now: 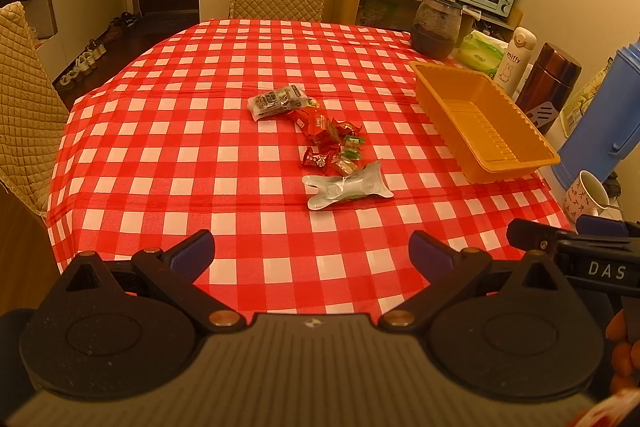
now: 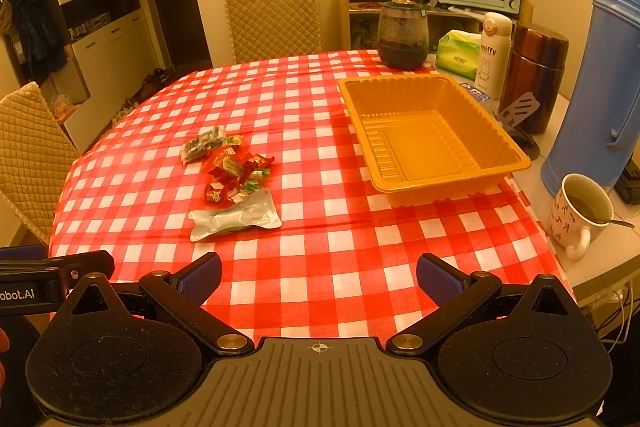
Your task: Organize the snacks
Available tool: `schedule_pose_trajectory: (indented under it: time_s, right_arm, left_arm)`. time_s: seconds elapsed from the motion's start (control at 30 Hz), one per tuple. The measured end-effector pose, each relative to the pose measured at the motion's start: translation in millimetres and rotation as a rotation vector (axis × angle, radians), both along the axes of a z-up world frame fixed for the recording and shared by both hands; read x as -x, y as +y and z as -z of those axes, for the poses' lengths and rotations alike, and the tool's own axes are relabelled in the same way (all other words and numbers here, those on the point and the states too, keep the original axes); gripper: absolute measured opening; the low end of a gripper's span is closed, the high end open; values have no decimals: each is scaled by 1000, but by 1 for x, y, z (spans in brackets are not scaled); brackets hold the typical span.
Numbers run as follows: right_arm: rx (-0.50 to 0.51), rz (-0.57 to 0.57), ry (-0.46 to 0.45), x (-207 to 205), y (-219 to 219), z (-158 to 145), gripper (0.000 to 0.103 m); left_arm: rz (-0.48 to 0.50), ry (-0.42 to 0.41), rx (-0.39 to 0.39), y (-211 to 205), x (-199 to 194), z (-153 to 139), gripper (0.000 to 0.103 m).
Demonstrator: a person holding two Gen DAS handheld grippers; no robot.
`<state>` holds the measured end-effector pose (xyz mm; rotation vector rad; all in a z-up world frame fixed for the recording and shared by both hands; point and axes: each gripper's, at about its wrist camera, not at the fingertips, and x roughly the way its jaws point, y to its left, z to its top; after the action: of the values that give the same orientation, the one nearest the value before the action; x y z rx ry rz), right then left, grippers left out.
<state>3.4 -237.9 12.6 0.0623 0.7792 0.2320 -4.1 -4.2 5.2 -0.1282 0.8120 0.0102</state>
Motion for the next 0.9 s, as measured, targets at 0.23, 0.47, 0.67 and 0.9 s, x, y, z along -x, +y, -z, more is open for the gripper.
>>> schedule_pose_trajectory:
  time_s: [0.23,0.47,0.67,0.9]
  right_arm:
    - [-2,0,0,1,0,0,103]
    - [-2,2,1,0,-1,1,103]
    - [-5,2,2,0,-1,1,103]
    - [-20,19,2,-1,-3,4,103]
  left_arm:
    - [0,0,-1,-2,0,0,103]
    - [0,0,0,-3,0,-1,103]
    - [0,0,1,-3,0,-1,103]
    - [3,4,6,-7,0,0,102]
